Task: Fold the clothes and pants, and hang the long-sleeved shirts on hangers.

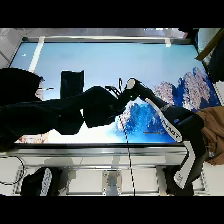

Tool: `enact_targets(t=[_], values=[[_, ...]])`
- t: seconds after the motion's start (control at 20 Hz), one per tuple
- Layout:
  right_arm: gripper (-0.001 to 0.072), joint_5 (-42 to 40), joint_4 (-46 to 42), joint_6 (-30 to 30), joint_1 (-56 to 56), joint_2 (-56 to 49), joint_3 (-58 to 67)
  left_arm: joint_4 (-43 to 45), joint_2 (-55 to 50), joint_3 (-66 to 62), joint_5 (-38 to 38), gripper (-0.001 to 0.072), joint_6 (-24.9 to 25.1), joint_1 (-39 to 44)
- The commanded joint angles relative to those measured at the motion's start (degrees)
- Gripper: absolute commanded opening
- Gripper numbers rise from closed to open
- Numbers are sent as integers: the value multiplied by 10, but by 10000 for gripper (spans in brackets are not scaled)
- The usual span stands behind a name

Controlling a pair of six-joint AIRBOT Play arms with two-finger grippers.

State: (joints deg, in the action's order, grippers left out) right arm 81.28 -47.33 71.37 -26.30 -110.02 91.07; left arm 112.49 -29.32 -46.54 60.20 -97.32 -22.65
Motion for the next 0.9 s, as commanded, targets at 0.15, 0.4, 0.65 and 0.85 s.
enact_targets(t=[0.15, 0.4, 0.65, 0.85], values=[[545, -102, -32, 77, -42, -1, 0, 0, 0, 0, 0, 29, 3, -1], [540, -148, -202, 253, -65, -1, 0, 0, 0, 0, 0, 29, 7, -1], [38, -160, -224, 284, -42, 1, 11, 0, 0, 0, -8, 29, 14, 0], [37, -41, -317, 254, -14, 45, 93, 0, 0, -4, -49, 29, 13, -1]])
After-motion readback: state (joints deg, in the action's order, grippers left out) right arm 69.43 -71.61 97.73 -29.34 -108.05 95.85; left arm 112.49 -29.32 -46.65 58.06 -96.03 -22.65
